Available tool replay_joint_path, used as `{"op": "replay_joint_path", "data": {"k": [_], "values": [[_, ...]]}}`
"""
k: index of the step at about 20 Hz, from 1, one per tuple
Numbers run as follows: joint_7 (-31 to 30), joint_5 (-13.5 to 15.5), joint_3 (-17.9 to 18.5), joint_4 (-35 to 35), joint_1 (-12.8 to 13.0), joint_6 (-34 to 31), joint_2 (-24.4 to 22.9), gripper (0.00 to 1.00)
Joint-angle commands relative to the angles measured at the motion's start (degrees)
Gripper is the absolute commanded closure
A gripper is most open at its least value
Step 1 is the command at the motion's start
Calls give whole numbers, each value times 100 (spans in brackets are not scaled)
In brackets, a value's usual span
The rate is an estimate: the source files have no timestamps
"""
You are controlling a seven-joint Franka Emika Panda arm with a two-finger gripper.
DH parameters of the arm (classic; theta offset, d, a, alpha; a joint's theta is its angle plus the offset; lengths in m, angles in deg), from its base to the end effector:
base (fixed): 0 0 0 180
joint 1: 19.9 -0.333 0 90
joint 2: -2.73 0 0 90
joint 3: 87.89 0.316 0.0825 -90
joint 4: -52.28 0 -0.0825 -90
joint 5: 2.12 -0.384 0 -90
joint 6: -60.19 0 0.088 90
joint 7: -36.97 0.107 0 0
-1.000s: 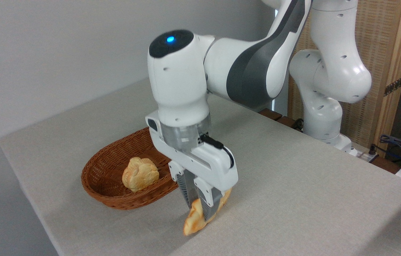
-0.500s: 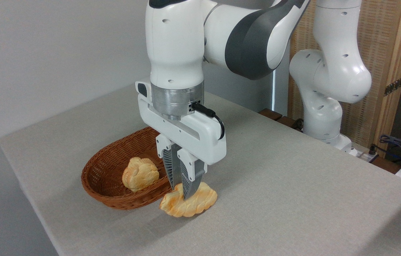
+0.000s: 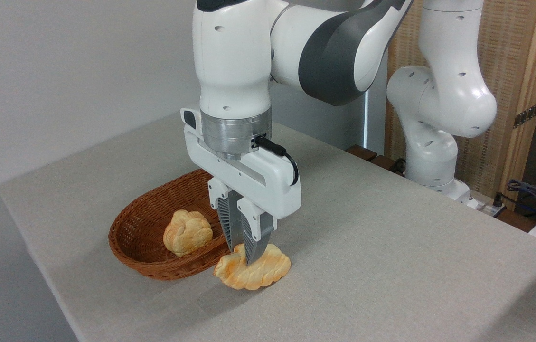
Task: Put bread into the basket
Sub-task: 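Carry the held braided loaf toward the wicker basket, then lower the loaf into the basket beside the roll and release it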
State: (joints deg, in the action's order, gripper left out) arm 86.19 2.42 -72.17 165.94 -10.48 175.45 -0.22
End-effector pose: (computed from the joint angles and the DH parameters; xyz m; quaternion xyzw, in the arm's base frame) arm 0.5480 0.0579 0.4937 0.9347 -0.3507 0.0544 0.0204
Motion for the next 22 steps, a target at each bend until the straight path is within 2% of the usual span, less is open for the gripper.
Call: {"op": "replay_joint_path", "data": {"k": [1, 4, 9, 11, 16, 19, 22], "values": [[17, 100, 10, -159, 16, -126, -66, 71], [17, 389, 10, -422, 16, -283, -75, 71], [26, 513, 10, -687, 16, -530, -136, 72], [17, 653, -7, -766, 16, -644, -162, 72], [-44, 794, -315, -810, 16, -715, -373, 72], [-80, 1031, -455, -810, 16, -724, -470, 72], [-202, 1102, -692, -810, 16, -890, -505, 72]]}}
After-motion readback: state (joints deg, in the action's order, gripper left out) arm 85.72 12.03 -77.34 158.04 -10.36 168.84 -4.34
